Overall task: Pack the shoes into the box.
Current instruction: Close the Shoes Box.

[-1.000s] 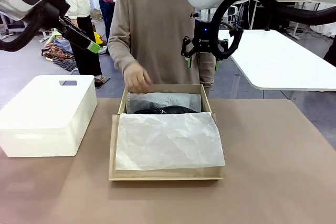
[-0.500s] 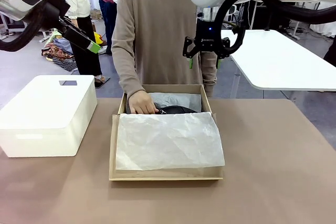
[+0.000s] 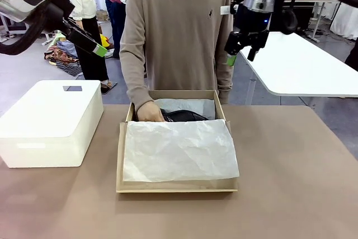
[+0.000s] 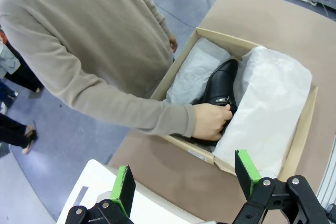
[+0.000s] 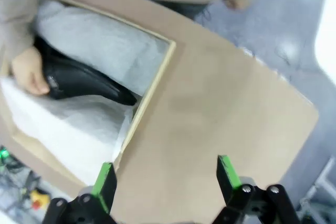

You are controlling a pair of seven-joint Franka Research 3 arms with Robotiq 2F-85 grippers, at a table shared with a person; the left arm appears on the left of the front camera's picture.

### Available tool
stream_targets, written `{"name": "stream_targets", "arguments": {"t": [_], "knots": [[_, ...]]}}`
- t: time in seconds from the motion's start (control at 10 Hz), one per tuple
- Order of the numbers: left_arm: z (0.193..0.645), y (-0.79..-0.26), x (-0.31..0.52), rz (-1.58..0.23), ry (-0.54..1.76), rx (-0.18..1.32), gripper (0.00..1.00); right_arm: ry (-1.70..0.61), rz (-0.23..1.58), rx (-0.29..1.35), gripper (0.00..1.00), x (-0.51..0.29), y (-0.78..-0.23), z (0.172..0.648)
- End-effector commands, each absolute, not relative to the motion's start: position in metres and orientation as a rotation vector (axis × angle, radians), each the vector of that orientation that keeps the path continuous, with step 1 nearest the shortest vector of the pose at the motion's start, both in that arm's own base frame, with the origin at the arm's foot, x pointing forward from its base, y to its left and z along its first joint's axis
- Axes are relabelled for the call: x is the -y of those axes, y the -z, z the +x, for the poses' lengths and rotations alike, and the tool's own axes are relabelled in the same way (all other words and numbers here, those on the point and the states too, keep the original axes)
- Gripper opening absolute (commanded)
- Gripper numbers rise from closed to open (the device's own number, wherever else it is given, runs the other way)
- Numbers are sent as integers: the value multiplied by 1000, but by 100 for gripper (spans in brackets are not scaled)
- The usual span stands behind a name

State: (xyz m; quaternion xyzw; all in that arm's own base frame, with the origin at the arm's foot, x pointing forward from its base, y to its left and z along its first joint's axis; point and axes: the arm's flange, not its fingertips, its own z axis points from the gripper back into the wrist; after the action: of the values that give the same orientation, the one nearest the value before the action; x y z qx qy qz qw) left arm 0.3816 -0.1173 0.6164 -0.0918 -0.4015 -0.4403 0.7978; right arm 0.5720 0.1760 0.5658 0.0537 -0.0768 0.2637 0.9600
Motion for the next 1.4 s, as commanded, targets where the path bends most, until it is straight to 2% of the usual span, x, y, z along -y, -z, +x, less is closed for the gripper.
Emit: {"name": "stream_targets", "arguments": {"t": [0.0,0.2,0.4,0.5,0.6,0.7,1.3], "knots": [[381,-616,116,-216,946,867,100,-717,251,237,100,-140,-552,546],[381,-616,116,-216,946,867,100,-801,316,314,100,-111,-551,538],[381,-616,116,-216,946,867,100,-880,358,322,100,-96,-546,533],[381,-616,116,-216,946,867,100,-873,352,300,100,-95,-544,532],[381,-616,116,-216,946,867,100,-772,314,239,100,-101,-543,533],[381,-616,116,-216,946,867,100,-850,328,311,100,-98,-549,539],[381,-616,116,-216,946,867,100,-841,330,291,100,-98,-547,537]]}}
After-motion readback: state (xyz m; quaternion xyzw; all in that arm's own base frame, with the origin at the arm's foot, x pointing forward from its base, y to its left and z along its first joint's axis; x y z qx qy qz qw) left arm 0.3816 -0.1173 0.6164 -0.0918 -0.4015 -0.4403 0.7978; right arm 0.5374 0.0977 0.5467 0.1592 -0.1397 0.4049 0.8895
